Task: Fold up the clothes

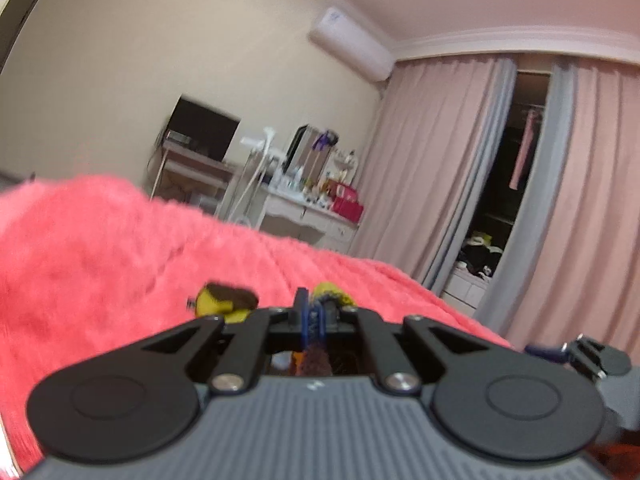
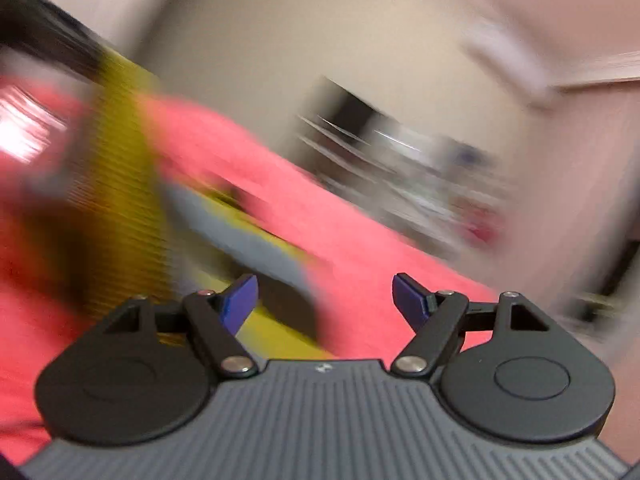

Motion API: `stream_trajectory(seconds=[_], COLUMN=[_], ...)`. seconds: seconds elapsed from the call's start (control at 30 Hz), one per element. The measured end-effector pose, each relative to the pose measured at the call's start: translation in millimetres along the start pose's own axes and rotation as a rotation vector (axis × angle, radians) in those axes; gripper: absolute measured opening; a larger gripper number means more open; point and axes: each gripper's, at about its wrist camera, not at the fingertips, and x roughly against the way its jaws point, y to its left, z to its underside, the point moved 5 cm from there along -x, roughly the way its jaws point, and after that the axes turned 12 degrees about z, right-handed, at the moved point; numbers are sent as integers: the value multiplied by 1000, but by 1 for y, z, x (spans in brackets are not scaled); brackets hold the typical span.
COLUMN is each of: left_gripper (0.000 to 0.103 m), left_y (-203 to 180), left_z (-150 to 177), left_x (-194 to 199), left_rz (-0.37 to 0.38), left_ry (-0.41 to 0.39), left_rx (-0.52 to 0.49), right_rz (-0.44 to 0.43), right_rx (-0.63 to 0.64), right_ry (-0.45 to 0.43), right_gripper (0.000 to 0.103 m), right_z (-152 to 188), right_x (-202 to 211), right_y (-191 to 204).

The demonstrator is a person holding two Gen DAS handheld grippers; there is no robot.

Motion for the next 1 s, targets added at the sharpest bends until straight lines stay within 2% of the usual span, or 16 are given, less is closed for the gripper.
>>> stream_trajectory(seconds=[0.03,0.07,0.17,0.27,0.33,0.4,0.47,0.53,0.57,0.6,0.67,0.7,0.77,0.83,0.93,1.0], left_gripper=[5,5,5,5,5,9,11,29,48,59,62,71,79,80,82,83], left_y=[-7,-11,-22,-30,-35,-39,-44,-49,-54,-61,-78,-90,-109,-130,-144,-148], left_z=[-4,-8,-17,-40,-57,-72,-77,-66,-56,-44,-19,-3,26,57,88,109], left_x=[1,2,7,24,37,47,46,35,29,21,14,9,-2,-15,-34,-54], left_rz=[-1,-2,-8,-10,-22,-35,-29,36,79,126,203,240,291,328,329,263], left_ry=[-3,-8,-25,-89,-147,-186,-143,-54,1,60,132,172,233,297,363,388], left_rx=[-31,-52,-101,-94,-109,-128,-163,-154,-149,-144,-154,-173,-214,-266,-346,-440], right_rz=[-101,-96,0,51,116,245,288,301,302,303,312,317,327,324,301,290], right_rx=[60,159,388,384,320,186,-33,-180,-237,-295,-353,-389,-437,-478,-538,-575], right_ry=[0,19,148,285,321,320,306,290,282,274,247,219,173,114,31,-23], right_gripper=[77,77,77,75,52,12,9,9,9,8,8,8,8,8,8,8], right_z=[-2,2,34,57,58,51,43,43,44,45,49,49,52,50,47,43], right_x=[4,1,-26,-51,-61,-63,-60,-57,-56,-54,-48,-46,-38,-29,-12,7], right_y=[22,40,66,59,39,1,-35,-56,-63,-70,-73,-77,-84,-92,-104,-113])
